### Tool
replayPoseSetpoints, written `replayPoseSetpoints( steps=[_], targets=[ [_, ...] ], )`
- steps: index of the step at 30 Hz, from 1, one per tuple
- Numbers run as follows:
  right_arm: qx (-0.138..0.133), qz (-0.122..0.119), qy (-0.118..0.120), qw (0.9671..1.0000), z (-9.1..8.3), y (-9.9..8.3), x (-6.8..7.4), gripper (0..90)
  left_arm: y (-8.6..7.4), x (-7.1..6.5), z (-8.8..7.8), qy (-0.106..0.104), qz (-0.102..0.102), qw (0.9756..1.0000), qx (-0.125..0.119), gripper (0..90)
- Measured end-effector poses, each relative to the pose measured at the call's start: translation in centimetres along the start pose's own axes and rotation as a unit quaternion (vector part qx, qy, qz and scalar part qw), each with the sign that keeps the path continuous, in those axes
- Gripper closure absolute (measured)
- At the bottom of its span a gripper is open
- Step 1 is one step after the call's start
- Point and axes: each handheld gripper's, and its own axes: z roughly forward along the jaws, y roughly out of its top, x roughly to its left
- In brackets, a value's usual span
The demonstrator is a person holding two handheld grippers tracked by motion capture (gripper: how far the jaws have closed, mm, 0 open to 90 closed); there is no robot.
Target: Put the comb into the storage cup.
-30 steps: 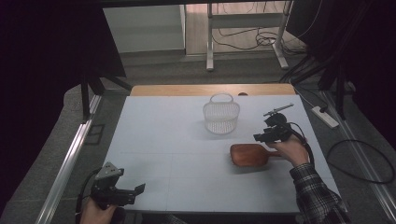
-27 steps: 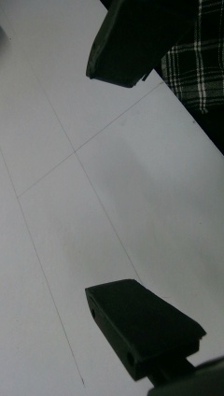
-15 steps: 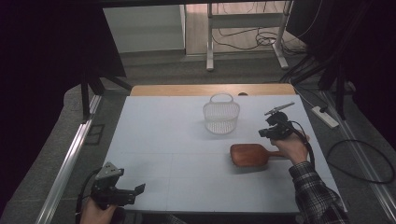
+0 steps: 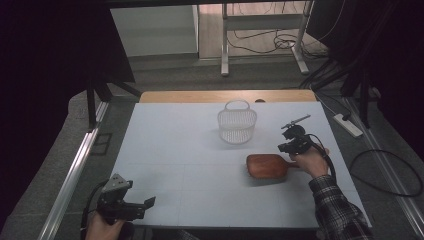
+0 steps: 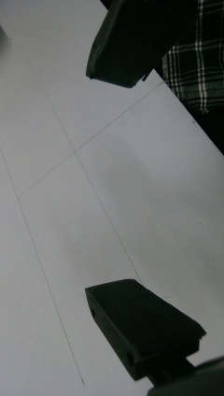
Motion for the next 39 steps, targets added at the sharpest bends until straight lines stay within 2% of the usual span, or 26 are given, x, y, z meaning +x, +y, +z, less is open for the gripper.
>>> replayPoseSetpoints(
  steps=[3, 7, 13, 14, 19, 27, 29, 39],
  targets=[
    [0.010, -0.007, -0.004, 0.9999, 0.5, -0.4, -0.2, 89.8, 0.0, 0.0, 0.0, 0.000, 0.001, 1.0000, 0.001, 1.5],
    [0.019, 0.000, -0.004, 0.9998, 1.0, -0.9, -0.6, 89.8, 0.0, 0.0, 0.0, 0.000, 0.002, 1.0000, 0.000, 1.5],
    [0.018, -0.005, -0.003, 0.9998, 0.7, -1.4, -0.5, 89.8, 0.0, 0.0, 0.0, -0.001, 0.002, 1.0000, 0.000, 1.5],
    [0.024, -0.015, -0.006, 0.9996, 0.7, -1.7, -0.3, 89.8, 0.0, 0.0, 0.0, -0.002, 0.002, 1.0000, 0.000, 1.6],
    [0.028, -0.016, 0.000, 0.9995, 0.7, -2.3, -0.2, 89.8, 0.0, 0.0, 0.0, -0.002, 0.002, 1.0000, 0.000, 1.6],
    [0.026, -0.006, -0.002, 0.9996, 0.0, -3.2, -0.2, 89.8, 0.0, 0.1, 0.0, -0.005, -0.002, 1.0000, -0.003, 1.6],
    [0.024, -0.001, 0.008, 0.9997, -0.4, -3.7, -0.3, 89.8, 0.0, 0.1, 0.0, -0.005, -0.002, 1.0000, -0.002, 1.6],
    [0.025, 0.001, 0.021, 0.9995, -1.3, -5.2, 0.0, 89.8, 0.0, 0.0, 0.0, -0.002, 0.001, 1.0000, 0.000, 1.6]
  ],
)
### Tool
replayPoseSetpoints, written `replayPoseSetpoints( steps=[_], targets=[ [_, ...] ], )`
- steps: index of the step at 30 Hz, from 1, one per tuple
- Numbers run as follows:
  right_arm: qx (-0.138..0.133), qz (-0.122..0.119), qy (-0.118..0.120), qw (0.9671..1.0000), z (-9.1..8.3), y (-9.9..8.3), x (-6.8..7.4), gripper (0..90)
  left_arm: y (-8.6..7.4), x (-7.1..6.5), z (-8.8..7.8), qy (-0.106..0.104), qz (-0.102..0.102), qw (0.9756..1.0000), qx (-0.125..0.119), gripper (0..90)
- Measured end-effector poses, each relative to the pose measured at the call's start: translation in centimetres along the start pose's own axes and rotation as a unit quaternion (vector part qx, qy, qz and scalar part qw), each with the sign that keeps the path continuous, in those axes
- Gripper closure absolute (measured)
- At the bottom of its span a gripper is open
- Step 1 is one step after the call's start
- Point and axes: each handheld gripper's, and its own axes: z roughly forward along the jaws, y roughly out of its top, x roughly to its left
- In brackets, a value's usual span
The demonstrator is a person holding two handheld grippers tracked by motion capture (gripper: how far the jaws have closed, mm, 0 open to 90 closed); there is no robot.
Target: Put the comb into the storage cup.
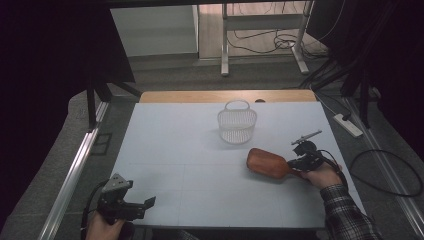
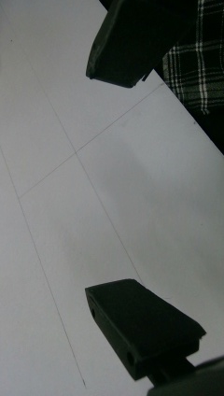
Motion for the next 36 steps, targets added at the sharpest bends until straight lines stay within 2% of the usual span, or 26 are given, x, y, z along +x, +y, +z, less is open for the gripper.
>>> replayPoseSetpoints(
  steps=[10, 25, 29, 33, 36],
  targets=[
    [0.000, 0.007, 0.013, 0.9999, -0.8, -1.5, 0.6, 89.8, 0.0, 0.0, 0.0, 0.001, 0.000, 1.0000, 0.000, 1.6],
    [0.005, 0.000, 0.027, 0.9996, -1.9, -3.4, 2.2, 89.8, 0.0, -0.1, 0.1, 0.003, 0.001, 1.0000, 0.001, 1.6],
    [0.004, -0.003, 0.023, 0.9997, -2.0, -3.4, 2.3, 89.8, 0.1, -0.1, 0.1, 0.003, 0.001, 1.0000, 0.002, 1.6],
    [-0.008, -0.002, 0.009, 0.9999, -2.6, -3.3, 2.4, 89.5, 0.1, -0.1, 0.1, 0.004, 0.001, 1.0000, 0.002, 1.6],
    [-0.022, -0.001, 0.000, 0.9997, -3.2, -3.4, 2.5, 82.0, 0.1, -0.1, 0.1, 0.004, 0.001, 1.0000, 0.003, 1.6]
  ],
)
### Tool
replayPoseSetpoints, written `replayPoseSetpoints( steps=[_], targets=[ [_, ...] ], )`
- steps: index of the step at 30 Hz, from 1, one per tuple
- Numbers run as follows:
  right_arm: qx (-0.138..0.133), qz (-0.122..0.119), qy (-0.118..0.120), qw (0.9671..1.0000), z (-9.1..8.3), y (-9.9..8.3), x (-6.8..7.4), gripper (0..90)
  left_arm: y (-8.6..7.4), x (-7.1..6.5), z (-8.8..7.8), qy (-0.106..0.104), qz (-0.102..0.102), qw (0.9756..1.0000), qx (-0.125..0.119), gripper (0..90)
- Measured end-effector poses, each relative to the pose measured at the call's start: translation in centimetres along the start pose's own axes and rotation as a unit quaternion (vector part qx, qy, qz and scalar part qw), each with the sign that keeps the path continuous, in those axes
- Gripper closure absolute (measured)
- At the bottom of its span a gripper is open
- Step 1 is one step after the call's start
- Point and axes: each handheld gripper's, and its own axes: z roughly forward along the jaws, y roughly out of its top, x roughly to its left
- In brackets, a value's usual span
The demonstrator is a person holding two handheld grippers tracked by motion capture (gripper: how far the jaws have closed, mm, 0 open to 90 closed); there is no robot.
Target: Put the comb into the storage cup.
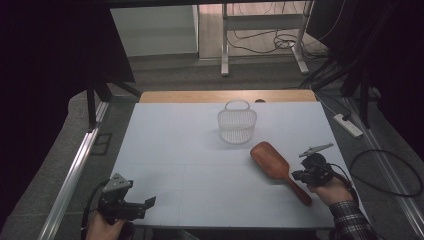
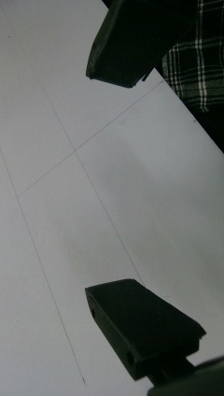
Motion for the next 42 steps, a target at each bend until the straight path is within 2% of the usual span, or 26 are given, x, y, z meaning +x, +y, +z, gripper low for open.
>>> replayPoseSetpoints(
  steps=[3, 8, 16, 18, 24, 29, 35, 38, 42],
  targets=[
    [-0.013, 0.001, -0.013, 0.9998, -0.7, 0.0, 0.1, 75.9, 0.0, 0.0, 0.0, 0.000, -0.001, 1.0000, 0.000, 1.6],
    [-0.026, 0.004, -0.014, 0.9996, -1.4, 0.0, 0.4, 68.4, 0.0, 0.0, 0.0, 0.000, 0.001, 1.0000, 0.001, 1.6],
    [-0.043, -0.003, -0.019, 0.9989, -2.1, 0.1, 1.4, 48.8, 0.0, 0.0, 0.0, 0.000, 0.001, 1.0000, 0.001, 1.6],
    [-0.048, -0.006, -0.019, 0.9986, -2.3, 0.1, 1.6, 41.4, 0.0, 0.0, 0.0, 0.001, 0.001, 1.0000, 0.001, 1.6],
    [-0.050, -0.011, -0.021, 0.9985, -2.4, 0.3, 2.1, 26.1, 0.0, 0.0, 0.0, 0.000, 0.001, 1.0000, 0.001, 1.6],
    [-0.062, -0.024, -0.021, 0.9976, -2.4, 0.4, 2.4, 16.0, 0.0, 0.0, 0.0, 0.000, 0.002, 1.0000, 0.001, 1.6],
    [-0.062, -0.014, -0.003, 0.9980, -2.0, 0.6, 2.5, 0.4, 0.0, 0.0, 0.0, 0.000, 0.003, 1.0000, 0.001, 1.6],
    [-0.070, -0.013, -0.003, 0.9975, -1.8, 0.6, 2.5, 0.0, 0.0, 0.0, 0.0, 0.000, 0.003, 1.0000, 0.002, 1.6],
    [-0.067, -0.018, -0.006, 0.9976, -1.5, 0.6, 2.5, 0.0, 0.0, 0.0, 0.0, -0.001, 0.002, 1.0000, 0.001, 1.6]
  ],
)
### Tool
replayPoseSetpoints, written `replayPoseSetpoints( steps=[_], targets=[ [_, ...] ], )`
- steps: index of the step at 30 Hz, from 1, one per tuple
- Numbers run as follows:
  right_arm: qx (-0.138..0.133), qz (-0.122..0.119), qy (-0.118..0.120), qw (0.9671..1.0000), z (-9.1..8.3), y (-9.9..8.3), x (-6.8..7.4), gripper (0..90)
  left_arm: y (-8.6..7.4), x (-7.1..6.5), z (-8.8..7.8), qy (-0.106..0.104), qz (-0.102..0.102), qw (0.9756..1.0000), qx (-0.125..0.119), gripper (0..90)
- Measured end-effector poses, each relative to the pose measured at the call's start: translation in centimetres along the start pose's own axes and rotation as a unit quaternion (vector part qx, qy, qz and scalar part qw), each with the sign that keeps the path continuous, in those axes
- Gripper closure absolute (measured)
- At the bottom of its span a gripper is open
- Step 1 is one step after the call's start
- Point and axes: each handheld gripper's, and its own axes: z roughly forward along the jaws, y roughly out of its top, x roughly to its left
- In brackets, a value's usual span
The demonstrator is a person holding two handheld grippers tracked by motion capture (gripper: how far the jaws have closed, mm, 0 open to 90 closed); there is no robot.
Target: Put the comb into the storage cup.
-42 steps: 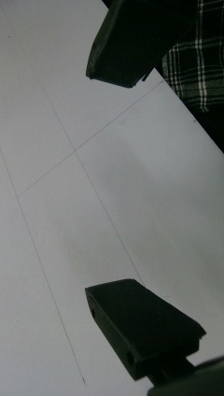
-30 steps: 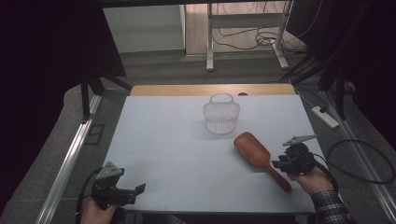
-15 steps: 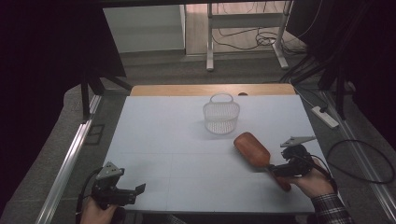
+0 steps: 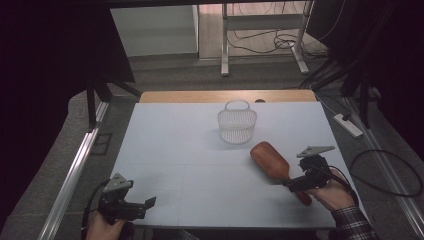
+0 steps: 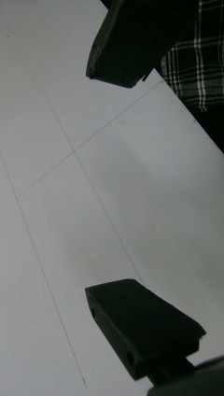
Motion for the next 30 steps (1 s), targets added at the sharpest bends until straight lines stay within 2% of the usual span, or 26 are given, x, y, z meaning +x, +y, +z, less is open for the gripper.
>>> replayPoseSetpoints(
  steps=[6, 17, 18, 30],
  targets=[
    [0.011, 0.012, -0.001, 0.9999, 1.0, -0.2, -0.4, 0.0, 0.0, 0.0, 0.0, -0.001, 0.002, 1.0000, -0.001, 1.6],
    [0.053, 0.008, -0.007, 0.9985, 3.0, -0.6, -0.6, 0.0, 0.0, -0.1, 0.0, -0.001, 0.004, 1.0000, -0.001, 1.5],
    [0.066, 0.010, -0.008, 0.9977, 3.3, -0.7, -0.6, 0.0, 0.0, -0.1, 0.0, -0.001, 0.004, 1.0000, 0.000, 1.5],
    [0.110, 0.014, -0.009, 0.9938, 4.6, -1.1, -0.7, 0.0, 0.0, 0.0, 0.0, -0.005, 0.002, 1.0000, 0.001, 0.9]
  ],
)
